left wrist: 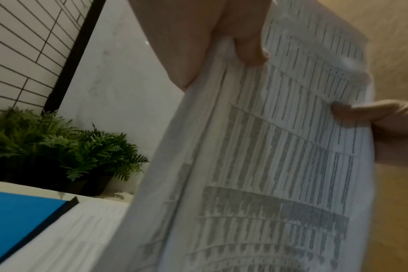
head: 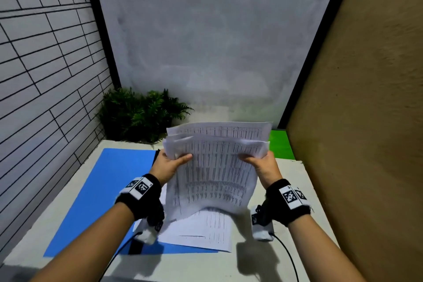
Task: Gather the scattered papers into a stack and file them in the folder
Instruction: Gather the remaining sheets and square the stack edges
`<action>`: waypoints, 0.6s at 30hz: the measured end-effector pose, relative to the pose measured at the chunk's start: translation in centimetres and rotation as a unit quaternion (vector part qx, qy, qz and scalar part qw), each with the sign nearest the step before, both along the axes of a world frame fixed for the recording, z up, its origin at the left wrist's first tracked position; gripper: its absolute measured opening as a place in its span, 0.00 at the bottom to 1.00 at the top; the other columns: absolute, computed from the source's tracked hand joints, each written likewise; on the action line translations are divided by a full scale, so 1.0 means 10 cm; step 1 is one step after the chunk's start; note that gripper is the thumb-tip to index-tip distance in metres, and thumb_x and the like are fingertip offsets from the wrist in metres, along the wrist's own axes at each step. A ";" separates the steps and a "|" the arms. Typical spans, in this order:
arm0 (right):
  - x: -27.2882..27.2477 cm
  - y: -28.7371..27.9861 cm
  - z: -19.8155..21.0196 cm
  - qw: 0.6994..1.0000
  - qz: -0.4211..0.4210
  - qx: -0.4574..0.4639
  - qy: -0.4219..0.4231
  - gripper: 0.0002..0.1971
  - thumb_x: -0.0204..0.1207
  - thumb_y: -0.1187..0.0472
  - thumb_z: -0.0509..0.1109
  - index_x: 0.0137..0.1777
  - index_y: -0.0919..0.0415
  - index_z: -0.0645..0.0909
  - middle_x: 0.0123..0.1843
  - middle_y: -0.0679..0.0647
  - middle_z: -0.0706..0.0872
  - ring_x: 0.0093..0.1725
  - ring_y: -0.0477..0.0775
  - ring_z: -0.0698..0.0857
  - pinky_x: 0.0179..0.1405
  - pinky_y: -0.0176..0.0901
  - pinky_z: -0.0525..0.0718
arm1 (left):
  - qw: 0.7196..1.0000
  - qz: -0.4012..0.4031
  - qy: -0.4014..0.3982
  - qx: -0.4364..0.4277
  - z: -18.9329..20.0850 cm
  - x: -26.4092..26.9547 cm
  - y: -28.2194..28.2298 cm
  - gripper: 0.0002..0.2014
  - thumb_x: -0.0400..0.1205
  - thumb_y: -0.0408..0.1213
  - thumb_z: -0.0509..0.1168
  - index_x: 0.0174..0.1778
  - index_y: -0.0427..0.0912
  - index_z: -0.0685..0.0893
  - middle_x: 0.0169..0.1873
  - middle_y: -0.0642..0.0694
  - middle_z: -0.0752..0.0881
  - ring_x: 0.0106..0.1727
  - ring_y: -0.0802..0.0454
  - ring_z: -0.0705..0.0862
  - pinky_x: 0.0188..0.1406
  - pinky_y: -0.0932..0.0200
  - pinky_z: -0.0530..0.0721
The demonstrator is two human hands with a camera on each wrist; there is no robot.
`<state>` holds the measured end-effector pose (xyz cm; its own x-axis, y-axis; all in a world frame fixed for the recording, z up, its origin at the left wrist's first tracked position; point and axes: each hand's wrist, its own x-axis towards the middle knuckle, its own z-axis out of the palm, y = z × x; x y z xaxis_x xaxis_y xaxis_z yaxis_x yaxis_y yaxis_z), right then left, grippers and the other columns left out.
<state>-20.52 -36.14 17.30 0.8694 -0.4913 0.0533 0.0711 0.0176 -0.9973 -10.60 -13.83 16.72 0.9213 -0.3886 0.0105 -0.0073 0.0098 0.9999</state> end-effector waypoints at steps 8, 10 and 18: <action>-0.03 0.02 0.20 0.997 0.021 -0.019 -0.065 0.31 0.53 0.73 0.82 0.56 0.59 0.75 0.43 0.45 0.91 0.42 0.37 0.88 0.43 0.29 0.84 | 0.996 -0.035 -0.051 -0.056 0.12 0.02 0.06 0.35 0.42 0.61 0.80 0.44 0.52 0.83 0.35 0.61 0.91 0.40 0.64 0.89 0.38 0.70 0.86; -0.02 0.03 0.32 0.996 -0.019 -0.080 -0.041 0.40 0.56 0.68 0.83 0.67 0.55 0.68 0.59 0.51 0.82 0.55 0.42 0.84 0.55 0.33 0.82 | 0.998 -0.037 -0.041 -0.042 0.03 0.04 0.05 0.39 0.37 0.63 0.80 0.44 0.52 0.82 0.34 0.63 0.91 0.39 0.66 0.88 0.38 0.70 0.86; 0.06 0.49 0.75 0.701 0.034 -0.699 0.139 0.45 0.72 0.44 0.67 0.81 0.59 0.45 0.84 0.59 0.52 0.83 0.60 0.47 0.78 0.69 0.46 | 1.000 -0.011 -0.008 -0.006 -0.09 0.09 0.00 0.35 0.37 0.54 0.80 0.41 0.52 0.83 0.35 0.55 0.89 0.41 0.60 0.87 0.47 0.57 0.86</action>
<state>-19.93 -31.27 24.83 0.9607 -0.0841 0.2646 -0.0822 -0.9964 -0.0183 -9.72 -13.80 15.82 0.9119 -0.4093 0.0305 -0.0234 0.0224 0.9995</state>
